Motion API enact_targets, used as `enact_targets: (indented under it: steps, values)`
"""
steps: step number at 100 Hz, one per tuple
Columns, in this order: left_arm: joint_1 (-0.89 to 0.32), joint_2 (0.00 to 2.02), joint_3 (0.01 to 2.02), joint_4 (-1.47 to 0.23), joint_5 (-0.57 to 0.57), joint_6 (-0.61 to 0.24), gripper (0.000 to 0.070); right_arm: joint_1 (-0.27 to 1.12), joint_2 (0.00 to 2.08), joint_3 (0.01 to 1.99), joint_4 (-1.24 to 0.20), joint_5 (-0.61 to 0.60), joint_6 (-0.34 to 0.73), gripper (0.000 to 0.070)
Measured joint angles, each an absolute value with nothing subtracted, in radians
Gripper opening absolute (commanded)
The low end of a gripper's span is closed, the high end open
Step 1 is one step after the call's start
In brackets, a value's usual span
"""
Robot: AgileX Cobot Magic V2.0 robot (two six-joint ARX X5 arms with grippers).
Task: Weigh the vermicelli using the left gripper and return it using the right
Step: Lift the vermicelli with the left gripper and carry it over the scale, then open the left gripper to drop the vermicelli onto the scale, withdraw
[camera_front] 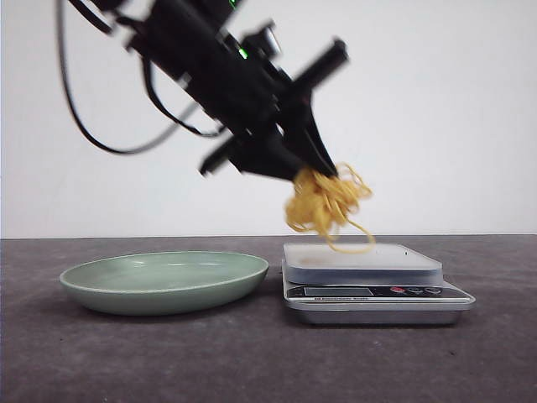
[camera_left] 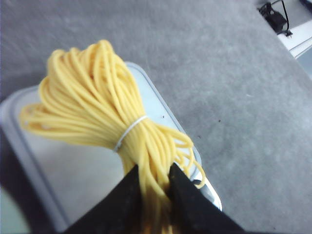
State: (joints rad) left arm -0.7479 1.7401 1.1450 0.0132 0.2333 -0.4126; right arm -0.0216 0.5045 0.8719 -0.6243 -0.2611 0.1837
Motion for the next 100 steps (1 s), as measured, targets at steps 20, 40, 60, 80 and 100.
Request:
enact_targets:
  steps: [20,40,60,80,100]
  values:
    - [-0.781,1.835,1.2,0.031,0.249,-0.42,0.0002,-0.022,0.505,0.872,-0.644,-0.261,0.184,0.0465]
    - [-0.789,1.871,1.205,0.02,0.244,-0.424,0.0022,-0.022,0.505,0.872,-0.648,-0.261,0.184,0.0465]
    - [-0.783,1.871,1.208,0.017,0.237,-0.424,0.0418,-0.022,0.505,0.872,-0.661,-0.262,0.183,0.0468]
    - [-0.741,1.858,1.213,-0.053,0.305,-0.43,0.0422,-0.022,0.505,0.872,-0.662,-0.262,0.179,0.0495]
    - [-0.701,1.64,1.213,-0.091,0.306,-0.418,0.0416,-0.022,0.505,0.872,-0.662,-0.262,0.179,0.0495]
